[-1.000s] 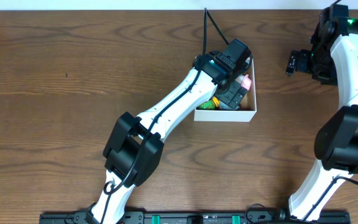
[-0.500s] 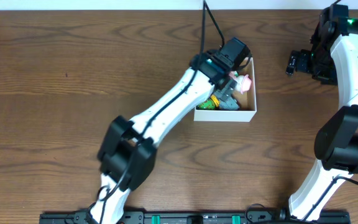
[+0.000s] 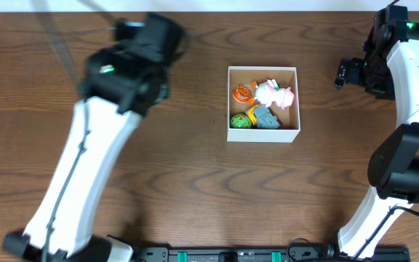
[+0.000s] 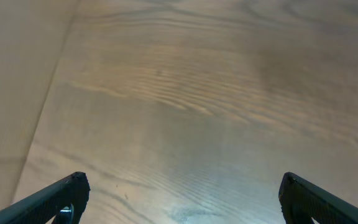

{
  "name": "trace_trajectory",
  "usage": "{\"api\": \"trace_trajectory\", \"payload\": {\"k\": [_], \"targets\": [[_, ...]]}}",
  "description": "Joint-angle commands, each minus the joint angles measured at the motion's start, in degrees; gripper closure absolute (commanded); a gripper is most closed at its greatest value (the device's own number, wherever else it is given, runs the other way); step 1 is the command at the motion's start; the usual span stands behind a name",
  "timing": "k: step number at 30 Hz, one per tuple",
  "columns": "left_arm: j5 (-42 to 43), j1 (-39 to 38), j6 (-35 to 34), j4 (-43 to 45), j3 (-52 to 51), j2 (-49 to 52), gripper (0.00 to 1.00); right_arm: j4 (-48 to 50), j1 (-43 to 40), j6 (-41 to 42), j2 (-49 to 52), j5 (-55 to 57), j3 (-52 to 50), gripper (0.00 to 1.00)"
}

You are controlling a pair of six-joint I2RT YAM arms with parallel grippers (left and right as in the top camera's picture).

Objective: Pack container

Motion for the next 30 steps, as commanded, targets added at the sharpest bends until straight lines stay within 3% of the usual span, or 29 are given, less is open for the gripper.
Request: {"api": "trace_trajectory", "payload": {"k": [1, 6, 11, 16, 22, 30], "targets": [[-0.07, 1.70, -4.96, -0.22, -2.67, -6.64, 0.02, -0.04, -0.31, 0.61, -0.59, 0.22, -0.15, 0.01], [1.84, 1.64, -4.83, 3.87, -14.23, -20.50, 0.02, -0.04, -0.31, 0.61, -0.59, 0.22, -0.15, 0.01], [3.76, 1.66, -4.70, 14.01, -33.27, -37.94, 0.02, -0.02, -0.31, 0.61, -0.59, 0.22, -0.15, 0.01], [20.02, 1.66, 3.56, 33.27, -53.88, -52.57, 0.02, -0.02, -0.31, 0.61, -0.59, 0.22, -0.15, 0.01], [22.08, 1.66, 0.35, 47.87, -68.50, -55.34, 0.02, -0.02, -0.31, 0.61, -0.59, 0.20, -0.17, 0.01], [22.08, 1.66, -3.39, 44.44, -74.27, -49.81, 0.02, -0.02, -0.31, 0.61, -0.59, 0.22, -0.15, 0.01]]}}
